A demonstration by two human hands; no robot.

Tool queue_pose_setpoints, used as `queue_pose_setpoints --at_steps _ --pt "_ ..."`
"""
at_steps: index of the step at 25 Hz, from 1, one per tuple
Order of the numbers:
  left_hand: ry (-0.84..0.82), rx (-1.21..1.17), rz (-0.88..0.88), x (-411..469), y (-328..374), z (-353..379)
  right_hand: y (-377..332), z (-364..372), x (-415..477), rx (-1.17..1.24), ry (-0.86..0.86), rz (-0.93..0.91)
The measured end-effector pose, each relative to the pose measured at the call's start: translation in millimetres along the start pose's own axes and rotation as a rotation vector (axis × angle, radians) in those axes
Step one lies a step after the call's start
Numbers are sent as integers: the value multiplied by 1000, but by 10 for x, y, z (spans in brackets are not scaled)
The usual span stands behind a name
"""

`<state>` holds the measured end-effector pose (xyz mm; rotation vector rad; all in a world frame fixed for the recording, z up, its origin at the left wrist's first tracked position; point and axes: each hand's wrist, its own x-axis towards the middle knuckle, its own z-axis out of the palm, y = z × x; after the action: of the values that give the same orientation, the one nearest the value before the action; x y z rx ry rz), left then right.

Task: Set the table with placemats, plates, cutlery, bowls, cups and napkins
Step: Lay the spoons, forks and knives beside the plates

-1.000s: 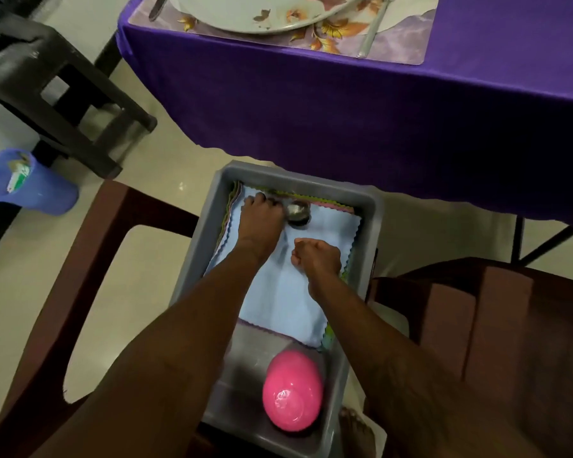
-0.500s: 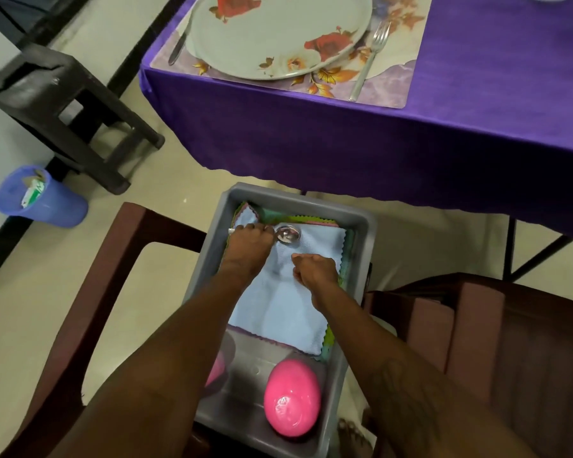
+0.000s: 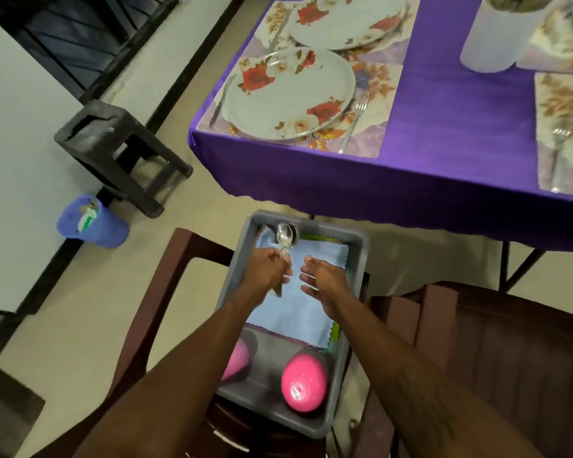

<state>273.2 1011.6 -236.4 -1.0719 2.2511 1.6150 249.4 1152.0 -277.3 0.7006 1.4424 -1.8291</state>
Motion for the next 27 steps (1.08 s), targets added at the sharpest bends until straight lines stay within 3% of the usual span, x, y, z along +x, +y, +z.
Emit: queue_pose_setpoints --at_steps 3,9,27 --pt "-77 -77 -26 -629 272 -38 -309 -6 -608 -41 -130 -70" --pt "-126 -126 -12 -1645 654 -102 -593 -251 -1684 -156 -175 -119" --pt "-90 -170 115 -3964 474 -324 25 -623 -3990 -69 -14 -273"
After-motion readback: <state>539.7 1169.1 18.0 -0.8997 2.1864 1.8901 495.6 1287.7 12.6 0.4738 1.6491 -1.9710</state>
